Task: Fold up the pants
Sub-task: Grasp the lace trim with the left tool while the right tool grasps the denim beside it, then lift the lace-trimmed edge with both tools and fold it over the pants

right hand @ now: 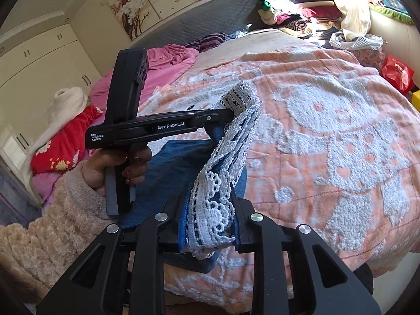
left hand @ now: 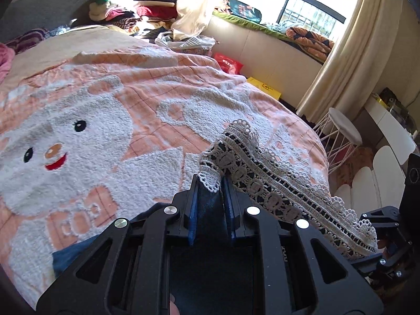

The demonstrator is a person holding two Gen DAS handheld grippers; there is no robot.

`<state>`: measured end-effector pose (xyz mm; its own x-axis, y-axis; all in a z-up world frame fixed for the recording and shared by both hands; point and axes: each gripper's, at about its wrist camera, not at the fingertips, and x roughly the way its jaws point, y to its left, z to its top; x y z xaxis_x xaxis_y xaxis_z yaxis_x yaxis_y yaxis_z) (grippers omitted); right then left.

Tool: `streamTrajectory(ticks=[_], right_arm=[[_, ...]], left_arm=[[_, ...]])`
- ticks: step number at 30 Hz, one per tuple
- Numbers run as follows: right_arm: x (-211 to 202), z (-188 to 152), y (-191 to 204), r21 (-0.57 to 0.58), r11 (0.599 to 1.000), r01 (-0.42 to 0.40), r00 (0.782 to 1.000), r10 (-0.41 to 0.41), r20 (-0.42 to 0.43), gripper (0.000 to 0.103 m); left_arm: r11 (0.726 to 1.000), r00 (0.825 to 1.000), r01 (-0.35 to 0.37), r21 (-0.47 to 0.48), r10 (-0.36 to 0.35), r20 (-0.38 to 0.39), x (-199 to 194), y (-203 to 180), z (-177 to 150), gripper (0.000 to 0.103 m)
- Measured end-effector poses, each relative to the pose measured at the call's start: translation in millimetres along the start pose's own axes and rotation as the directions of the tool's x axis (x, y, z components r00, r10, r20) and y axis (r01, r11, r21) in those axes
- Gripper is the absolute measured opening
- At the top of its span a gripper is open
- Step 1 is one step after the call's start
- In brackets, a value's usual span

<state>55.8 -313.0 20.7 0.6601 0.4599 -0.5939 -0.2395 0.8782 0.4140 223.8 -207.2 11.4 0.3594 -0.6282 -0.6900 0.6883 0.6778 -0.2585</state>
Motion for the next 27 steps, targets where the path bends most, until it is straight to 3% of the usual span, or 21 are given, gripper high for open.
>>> streamTrajectory(ticks=[8, 15, 17, 18, 21, 24, 27], right_arm=[[33, 13, 64, -0.144, 0.987, -0.065, 0.997, 0.059, -0.042, 0.024], [83, -4, 104, -0.231, 0.969, -0.082, 0.989, 0.049, -0.143, 0.024], [93, -11, 114, -0.251, 0.964, -0.092, 0.984, 0.049, -0.170, 0.024], [97, -15, 120, -0.262, 0.960, -0.094, 0.983, 0.048, -0.179, 0.024], [108, -26, 140, -0.327, 0.941, -0.088, 0.980, 0.023, -0.199, 0.024], [120, -36, 159, -0.391, 0.916, -0.090, 0.976, 0.003, -0.218, 0.024], [133, -48, 174, -0.431, 0.896, -0.111, 0.969, 0.002, -0.246, 0.024]], left_arm=[[0.993, 0.996, -0.061, -0.102, 0.067, 0.059, -52, 46, -24, 0.012], [0.967, 0.988, -0.135, -0.215, 0.148, 0.045, -64, 81, -59, 0.013], [0.956, 0.989, -0.119, -0.269, 0.139, 0.056, -75, 93, -68, 0.016], [0.947, 0.987, -0.122, -0.298, 0.147, 0.064, -81, 98, -72, 0.020], [0.907, 0.979, -0.120, -0.403, 0.175, 0.101, -110, 119, -87, 0.044], [0.862, 0.976, -0.069, -0.502, 0.163, 0.145, -137, 138, -104, 0.051], [0.825, 0.979, 0.016, -0.565, 0.103, 0.179, -150, 149, -117, 0.063]])
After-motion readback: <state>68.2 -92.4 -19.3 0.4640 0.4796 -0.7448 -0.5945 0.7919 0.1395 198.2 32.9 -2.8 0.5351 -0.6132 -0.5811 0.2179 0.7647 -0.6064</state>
